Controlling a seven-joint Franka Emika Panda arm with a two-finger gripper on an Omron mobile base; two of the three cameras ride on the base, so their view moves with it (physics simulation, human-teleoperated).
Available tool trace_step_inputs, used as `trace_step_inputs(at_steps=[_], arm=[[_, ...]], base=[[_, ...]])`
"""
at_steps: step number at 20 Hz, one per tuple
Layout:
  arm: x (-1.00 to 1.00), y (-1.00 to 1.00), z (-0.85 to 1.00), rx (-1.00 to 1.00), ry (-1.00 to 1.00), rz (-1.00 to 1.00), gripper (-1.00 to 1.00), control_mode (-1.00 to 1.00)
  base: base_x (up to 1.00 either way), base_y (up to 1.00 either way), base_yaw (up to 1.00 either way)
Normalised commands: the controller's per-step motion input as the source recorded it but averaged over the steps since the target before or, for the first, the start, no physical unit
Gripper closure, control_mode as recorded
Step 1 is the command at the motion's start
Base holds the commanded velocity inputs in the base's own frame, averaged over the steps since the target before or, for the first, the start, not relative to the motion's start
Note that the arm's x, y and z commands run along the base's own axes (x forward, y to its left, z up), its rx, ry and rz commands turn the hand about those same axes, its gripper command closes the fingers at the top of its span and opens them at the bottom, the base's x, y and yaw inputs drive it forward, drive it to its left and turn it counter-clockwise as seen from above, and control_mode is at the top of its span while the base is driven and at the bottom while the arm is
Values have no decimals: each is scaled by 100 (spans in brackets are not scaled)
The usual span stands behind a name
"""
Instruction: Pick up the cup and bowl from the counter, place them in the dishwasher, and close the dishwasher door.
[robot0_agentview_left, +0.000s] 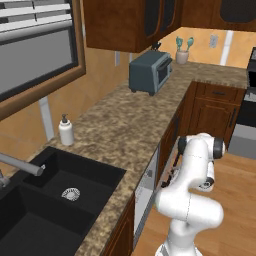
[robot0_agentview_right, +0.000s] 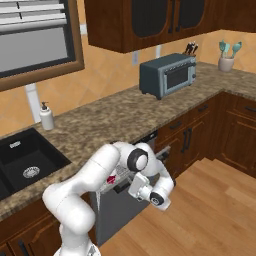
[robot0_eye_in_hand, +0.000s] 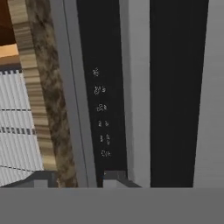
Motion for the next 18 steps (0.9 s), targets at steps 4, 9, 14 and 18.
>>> trace_step_inputs(at_steps=[4,9,14,18], arm=[[100,100,-100,-8,9,0,-100,-100],[100,100,-100,-7,15,0,-100,-100],[100,100,-100,-12,24,0,-100,-100],[100,100,-100,-18,31,0,-100,-100]], base=[[0,0,0],[0,0,0],[0,0,0],[0,0,0]])
